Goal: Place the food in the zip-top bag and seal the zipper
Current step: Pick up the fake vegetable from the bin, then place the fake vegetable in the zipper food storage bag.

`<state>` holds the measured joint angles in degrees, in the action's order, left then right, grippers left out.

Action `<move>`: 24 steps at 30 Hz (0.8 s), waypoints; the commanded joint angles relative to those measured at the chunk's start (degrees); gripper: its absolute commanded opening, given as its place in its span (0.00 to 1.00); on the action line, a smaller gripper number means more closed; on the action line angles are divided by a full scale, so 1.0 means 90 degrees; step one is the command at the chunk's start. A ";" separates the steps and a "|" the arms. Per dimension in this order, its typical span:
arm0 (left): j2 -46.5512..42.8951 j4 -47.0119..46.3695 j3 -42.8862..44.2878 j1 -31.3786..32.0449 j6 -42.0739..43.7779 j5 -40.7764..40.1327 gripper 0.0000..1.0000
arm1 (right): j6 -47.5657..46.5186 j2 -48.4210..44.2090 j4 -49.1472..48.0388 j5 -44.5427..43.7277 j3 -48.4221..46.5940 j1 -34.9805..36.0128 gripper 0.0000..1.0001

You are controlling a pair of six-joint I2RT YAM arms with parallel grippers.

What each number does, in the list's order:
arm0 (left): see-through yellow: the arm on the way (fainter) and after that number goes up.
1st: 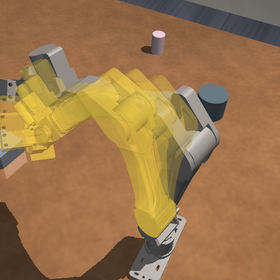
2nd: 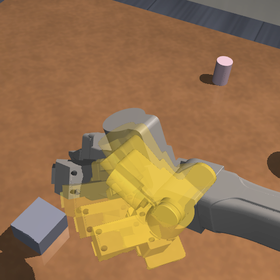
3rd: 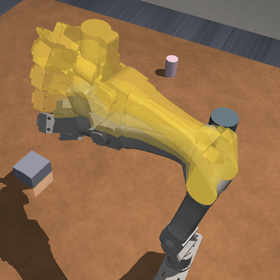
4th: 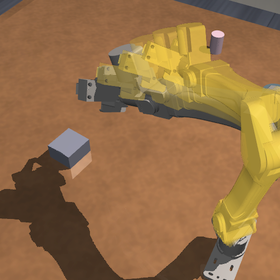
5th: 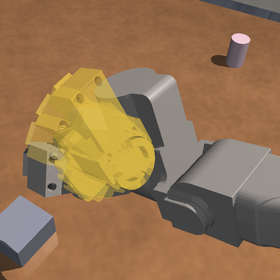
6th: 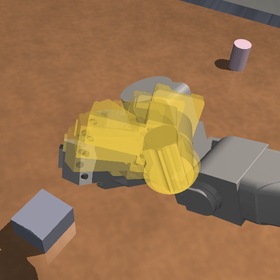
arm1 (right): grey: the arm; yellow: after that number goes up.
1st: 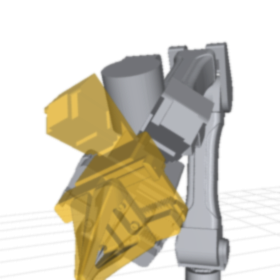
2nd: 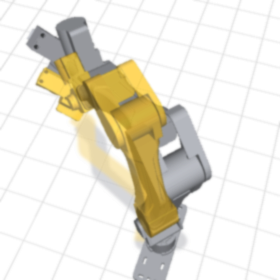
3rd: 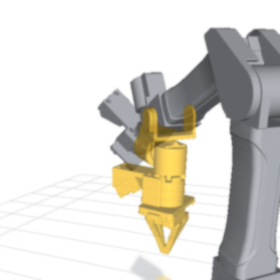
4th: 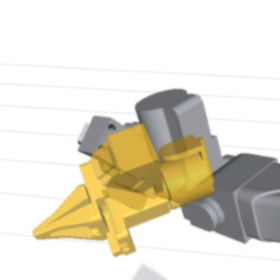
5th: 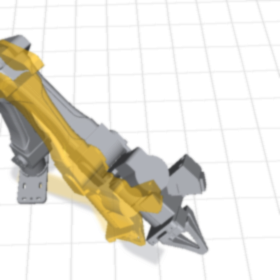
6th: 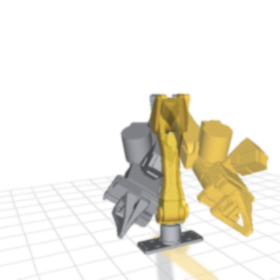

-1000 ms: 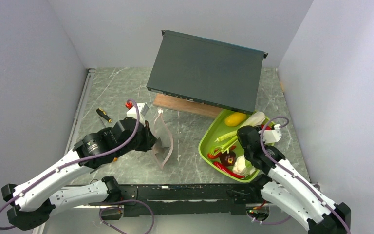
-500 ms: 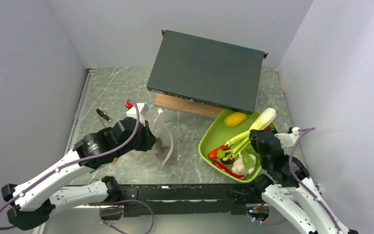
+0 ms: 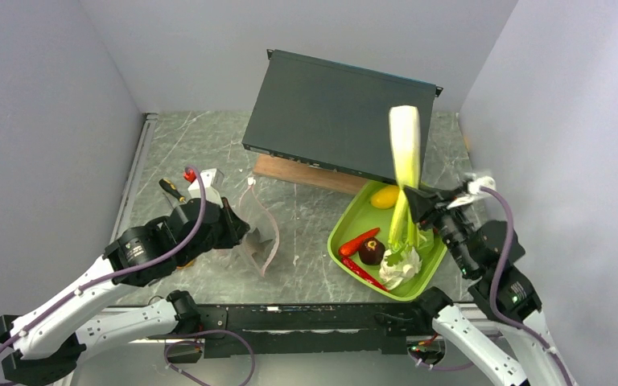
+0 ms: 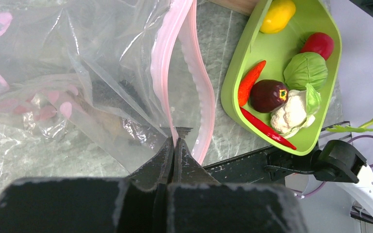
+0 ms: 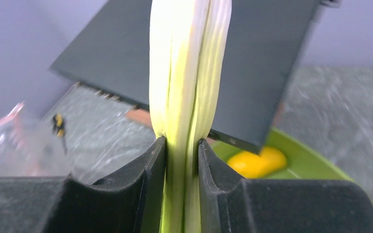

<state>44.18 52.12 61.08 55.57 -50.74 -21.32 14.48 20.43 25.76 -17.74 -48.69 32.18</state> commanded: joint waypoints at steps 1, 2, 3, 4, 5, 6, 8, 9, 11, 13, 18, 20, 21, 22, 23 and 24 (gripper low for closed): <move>-0.0018 0.0007 0.0007 -0.0003 -0.0152 -0.0194 0.00 | -0.1697 0.1361 -0.0380 0.3172 -0.1050 0.0009 0.00; -0.0003 0.0030 0.0018 -0.0002 -0.0154 -0.0199 0.00 | -0.1801 0.1676 -0.0242 0.3687 -0.1268 0.0003 0.00; 0.0007 0.0049 0.0035 -0.0003 -0.0156 -0.0208 0.00 | -0.1871 0.1943 -0.0113 0.4213 -0.1482 0.0011 0.00; 0.0020 0.0075 0.0051 -0.0008 -0.0167 -0.0225 0.00 | -0.1869 0.2223 0.0006 0.4646 -0.1669 0.0017 0.00; 0.0022 0.0084 0.0065 -0.0001 -0.0170 -0.0239 0.00 | -0.1878 0.2485 0.0172 0.5014 -0.1880 0.0030 0.00; 0.0008 0.0097 0.0068 -0.0001 -0.0172 -0.0249 0.00 | -0.1911 0.2745 0.0390 0.5326 -0.2092 0.0052 0.00; 0.0003 0.0084 0.0051 -0.0003 -0.0165 -0.0258 0.00 | -0.1909 0.3180 0.0811 0.5697 -0.2478 0.0211 0.00; 0.0000 0.0066 0.0045 -0.0008 -0.0150 -0.0259 0.00 | -0.1917 0.3318 0.0965 0.5789 -0.2588 0.0338 0.00; 0.0009 0.0049 0.0054 -0.0003 -0.0130 -0.0290 0.00 | -0.1881 0.3437 0.1177 0.5788 -0.2688 0.0662 0.00; 0.0061 0.0054 0.0095 -0.0010 -0.0108 -0.0360 0.00 | -0.1835 0.3614 0.1496 0.5669 -0.2820 0.1066 0.00; 0.0265 0.0086 0.0293 -0.0004 -0.0008 -0.0531 0.00 | -0.1532 0.4259 0.2449 0.4843 -0.3212 0.2068 0.00; 0.0321 0.0115 0.0338 -0.0004 0.0008 -0.0577 0.00 | -0.1347 0.4428 0.2659 0.4594 -0.3236 0.2218 0.00; 0.0325 0.0111 0.0338 -0.0011 0.0000 -0.0571 0.00 | -0.1270 0.4475 0.2666 0.4475 -0.3216 0.2269 0.00; 0.0315 0.0087 0.0317 -0.0010 0.0000 -0.0557 0.00 | -0.1208 0.4509 0.2637 0.4396 -0.3177 0.2326 0.00; 0.0295 0.0061 0.0292 -0.0006 -0.0005 -0.0530 0.00 | -0.1156 0.4538 0.2608 0.4328 -0.3145 0.2355 0.00; 0.0266 0.0043 0.0255 -0.0009 -0.0019 -0.0509 0.00 | -0.1102 0.4567 0.2573 0.4223 -0.3099 0.2374 0.00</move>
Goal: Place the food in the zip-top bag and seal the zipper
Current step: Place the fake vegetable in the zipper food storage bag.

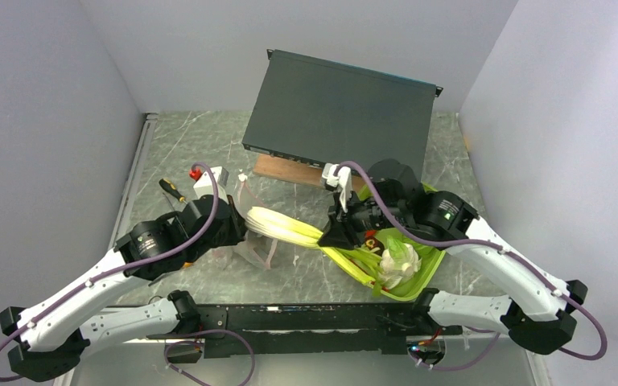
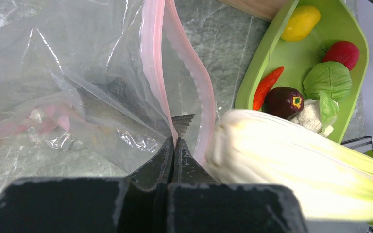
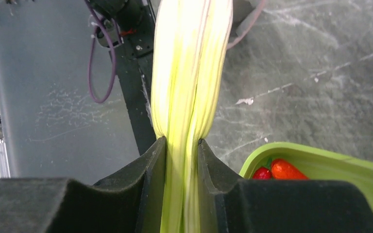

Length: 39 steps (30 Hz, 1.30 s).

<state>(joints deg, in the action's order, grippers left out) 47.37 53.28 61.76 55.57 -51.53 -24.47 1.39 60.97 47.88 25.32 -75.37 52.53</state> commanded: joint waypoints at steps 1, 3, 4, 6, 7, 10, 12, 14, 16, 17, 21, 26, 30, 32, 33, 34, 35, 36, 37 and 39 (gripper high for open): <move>-0.0117 -0.0105 0.0143 -0.0012 0.0049 -0.0148 0.00 | 0.0390 0.0082 0.0093 -0.0717 -0.0109 0.0123 0.00; -0.0193 -0.0119 0.0072 -0.0010 0.0007 -0.0134 0.00 | 0.0441 0.0114 0.0045 -0.0986 -0.0058 0.0132 0.00; -0.0223 -0.0119 0.0053 -0.0012 -0.0013 -0.0128 0.00 | 0.0452 0.0125 0.0048 -0.1058 -0.0045 0.0129 0.00; -0.0281 -0.0136 0.0021 -0.0008 -0.0027 -0.0103 0.00 | 0.0492 0.0191 0.0028 -0.1057 -0.0070 0.0134 0.00; -0.0283 -0.0173 0.0023 -0.0011 -0.0005 -0.0069 0.00 | 0.0539 0.0225 -0.0085 -0.0997 -0.0072 0.0135 0.00; -0.0244 -0.0261 0.0036 -0.0008 0.0052 0.0056 0.00 | 0.0698 0.0378 -0.0388 -0.0769 -0.0077 0.0214 0.00; -0.0187 -0.0284 0.0073 -0.0011 0.0097 0.0127 0.00 | 0.0804 0.0568 -0.0523 -0.0933 -0.0143 0.0387 0.00; -0.0134 -0.0311 0.0092 -0.0012 0.0118 0.0189 0.00 | 0.0946 0.0822 -0.0622 -0.1089 -0.0220 0.0502 0.00; -0.0118 -0.0355 0.0066 -0.0003 0.0137 0.0252 0.00 | 0.1100 0.1039 -0.0710 -0.1137 -0.0291 0.0590 0.00; -0.0108 -0.0390 0.0042 0.0000 0.0139 0.0291 0.00 | 0.1179 0.1157 -0.0740 -0.1209 -0.0333 0.0623 0.00; -0.0090 -0.0574 -0.0065 -0.0005 0.0158 0.0540 0.00 | 0.1312 0.1672 -0.0817 -0.1633 -0.0596 0.0854 0.00; 0.0003 -0.0597 -0.0055 -0.0004 0.0198 0.0733 0.00 | 0.1257 0.2415 -0.0656 -0.1853 -0.1312 0.1047 0.00; 0.0008 -0.0620 -0.0059 -0.0003 0.0231 0.0929 0.00 | 0.1175 0.2944 -0.0776 -0.1816 -0.1765 0.1063 0.00; -0.0031 -0.0634 -0.0086 -0.0003 0.0237 0.0984 0.00 | 0.1182 0.3170 -0.0881 -0.1691 -0.1888 0.1057 0.00; -0.0061 -0.0651 -0.0098 -0.0003 0.0238 0.0992 0.00 | 0.1179 0.3269 -0.0972 -0.1528 -0.1907 0.1059 0.00; -0.0081 -0.0658 -0.0112 -0.0003 0.0240 0.1011 0.00 | 0.1193 0.3370 -0.1054 -0.1360 -0.1936 0.1044 0.00; -0.0096 -0.0665 -0.0127 -0.0004 0.0253 0.1039 0.00 | 0.1202 0.3471 -0.1151 -0.1163 -0.1946 0.1042 0.00; -0.0105 -0.0668 -0.0134 -0.0003 0.0270 0.1084 0.00 | 0.1215 0.3553 -0.1239 -0.1032 -0.1966 0.1043 0.00; -0.0102 -0.0661 -0.0137 -0.0003 0.0295 0.1118 0.00 | 0.1217 0.3644 -0.1304 -0.0956 -0.1990 0.1048 0.00; -0.0098 -0.0633 -0.0138 -0.0001 0.0354 0.1132 0.00 | 0.1100 0.3772 -0.1455 -0.0821 -0.1982 0.1039 0.00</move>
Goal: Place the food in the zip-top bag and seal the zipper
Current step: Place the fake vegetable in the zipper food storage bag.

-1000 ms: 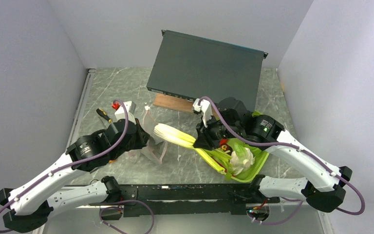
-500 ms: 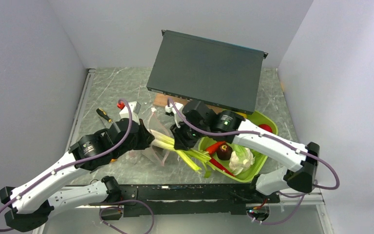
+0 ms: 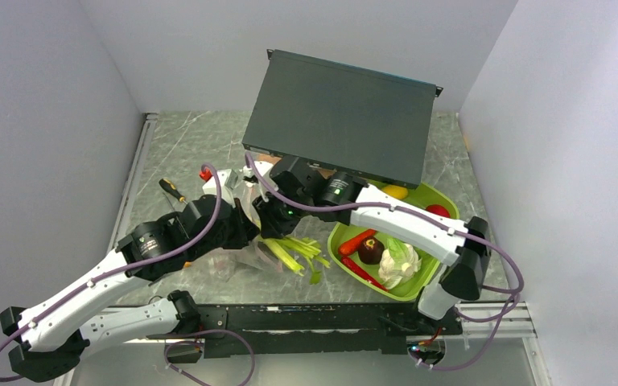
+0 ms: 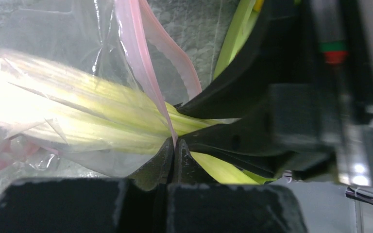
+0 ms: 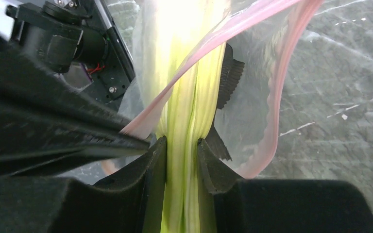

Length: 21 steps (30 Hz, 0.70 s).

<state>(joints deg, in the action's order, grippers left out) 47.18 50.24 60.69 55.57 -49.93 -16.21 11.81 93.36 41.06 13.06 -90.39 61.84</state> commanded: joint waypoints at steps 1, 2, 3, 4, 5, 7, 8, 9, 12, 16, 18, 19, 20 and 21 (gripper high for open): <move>-0.0076 -0.0285 -0.0021 -0.0003 0.0185 0.0202 0.00 | -0.0141 0.0196 -0.0860 0.0676 -0.0228 -0.0014 0.00; -0.0083 -0.0275 -0.0024 -0.0009 0.0187 0.0200 0.00 | -0.0267 0.0204 -0.1039 0.0929 -0.0130 -0.0046 0.00; -0.0098 -0.0286 -0.0024 -0.0005 0.0179 0.0214 0.00 | -0.0397 0.0215 -0.1275 0.1194 -0.0035 -0.0092 0.00; -0.0112 -0.0314 -0.0042 -0.0003 0.0189 0.0246 0.00 | -0.0560 0.0251 -0.1401 0.1483 0.0019 -0.0116 0.00; -0.0127 -0.0359 -0.0062 -0.0005 0.0233 0.0289 0.00 | -0.0700 0.0284 -0.1474 0.1703 0.0052 -0.0135 0.00; -0.0138 -0.0414 -0.0096 -0.0007 0.0314 0.0332 0.00 | -0.0880 0.0365 -0.1580 0.1870 0.0041 -0.0138 0.00; -0.0133 -0.0390 -0.0081 -0.0011 0.0339 0.0321 0.00 | -0.0906 0.0423 -0.1600 0.1845 0.0021 -0.0138 0.00; -0.0121 -0.0342 -0.0060 -0.0004 0.0321 0.0271 0.00 | -0.0886 0.0476 -0.1611 0.1749 -0.0038 -0.0142 0.00; -0.0119 -0.0301 -0.0022 -0.0010 0.0301 0.0209 0.00 | -0.0728 0.0528 -0.1622 0.1411 -0.0056 -0.0156 0.23; -0.0163 -0.0267 -0.0032 -0.0005 0.0237 -0.0005 0.00 | -0.0366 0.0430 -0.1483 0.0977 0.0109 -0.0153 0.45; -0.0186 -0.0244 -0.0032 -0.0003 0.0187 -0.0076 0.00 | -0.0229 0.0338 -0.1230 0.0732 0.0252 -0.0146 0.52; -0.0197 -0.0255 -0.0052 -0.0003 0.0192 -0.0090 0.00 | -0.0204 0.0267 -0.1134 0.0592 0.0327 -0.0141 0.54; -0.0202 -0.0259 -0.0056 -0.0005 0.0203 -0.0124 0.00 | -0.0210 0.0168 -0.1002 0.0491 0.0458 -0.0129 0.58; -0.0199 -0.0252 -0.0057 -0.0008 0.0219 -0.0170 0.00 | -0.0258 0.0021 -0.0986 0.0441 0.0642 -0.0101 0.62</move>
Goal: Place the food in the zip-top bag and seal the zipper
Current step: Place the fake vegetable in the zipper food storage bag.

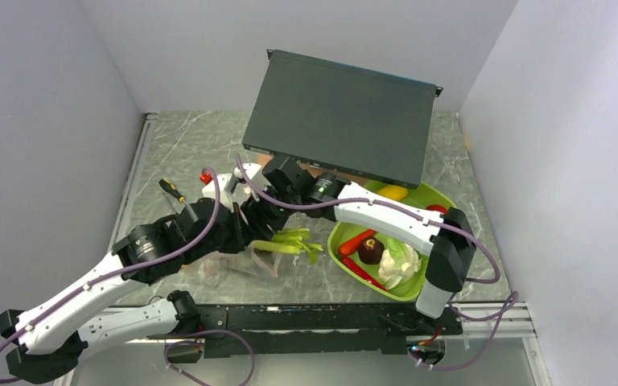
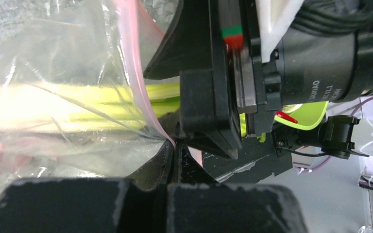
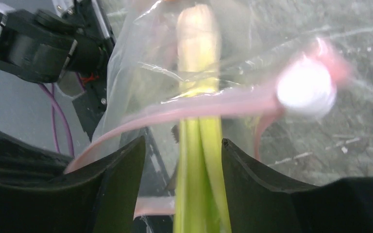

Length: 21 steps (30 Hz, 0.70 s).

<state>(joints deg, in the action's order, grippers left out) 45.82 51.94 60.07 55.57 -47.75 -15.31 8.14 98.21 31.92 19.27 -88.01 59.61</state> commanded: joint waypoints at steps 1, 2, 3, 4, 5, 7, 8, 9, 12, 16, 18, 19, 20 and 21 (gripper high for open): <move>-0.0047 -0.0432 0.0020 -0.0012 -0.0040 -0.0314 0.00 | 0.0099 -0.0754 0.0012 -0.0339 0.0586 0.0167 0.66; -0.0052 -0.0421 0.0019 -0.0004 -0.0054 -0.0355 0.00 | 0.0014 -0.0925 -0.0009 -0.0392 0.0782 0.0202 0.70; -0.0051 -0.0440 0.0019 -0.0011 -0.0049 -0.0355 0.00 | -0.0061 -0.1108 -0.0044 -0.0415 0.0981 0.0229 0.74; -0.0039 -0.0470 0.0024 -0.0005 -0.0026 -0.0314 0.00 | -0.0175 -0.1285 -0.0105 -0.0408 0.1199 0.0253 0.77; -0.0020 -0.0498 0.0024 -0.0010 0.0011 -0.0282 0.00 | -0.0254 -0.1454 -0.0180 -0.0376 0.1344 0.0283 0.79; 0.0043 -0.0492 0.0065 -0.0003 0.0061 -0.0266 0.00 | -0.0394 -0.1704 -0.0333 -0.0332 0.1576 0.0318 0.83; 0.0074 -0.0459 0.0093 -0.0010 0.0078 -0.0278 0.00 | -0.0465 -0.1766 -0.0338 -0.0340 0.1617 0.0334 0.83; 0.0099 -0.0430 0.0106 -0.0011 0.0072 -0.0304 0.00 | -0.0519 -0.1791 -0.0301 -0.0378 0.1649 0.0335 0.83; 0.0107 -0.0469 0.0085 -0.0007 0.0078 -0.0224 0.00 | -0.0719 -0.1854 -0.0336 -0.0631 0.1878 0.0326 0.83; 0.0065 -0.0497 0.0032 -0.0012 0.0056 -0.0224 0.00 | -0.1133 -0.1938 -0.0421 -0.0788 0.2223 0.0370 0.82; 0.0055 -0.0480 0.0060 -0.0008 0.0057 -0.0192 0.00 | -0.1254 -0.1985 -0.0424 -0.0824 0.2352 0.0456 0.81; 0.0050 -0.0475 0.0062 -0.0007 0.0065 -0.0171 0.00 | -0.1273 -0.2035 -0.0505 -0.0893 0.2462 0.0531 0.81; 0.0048 -0.0470 0.0072 -0.0006 0.0068 -0.0172 0.00 | -0.1275 -0.2108 -0.0625 -0.1006 0.2585 0.0619 0.81; 0.0038 -0.0464 0.0063 -0.0007 0.0066 -0.0182 0.00 | -0.1255 -0.2200 -0.0805 -0.1140 0.2749 0.0696 0.81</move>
<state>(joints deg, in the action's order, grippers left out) 47.05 50.22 59.96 55.59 -47.68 -16.43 -0.36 81.71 29.74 12.60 -66.43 63.35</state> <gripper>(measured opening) 0.012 0.810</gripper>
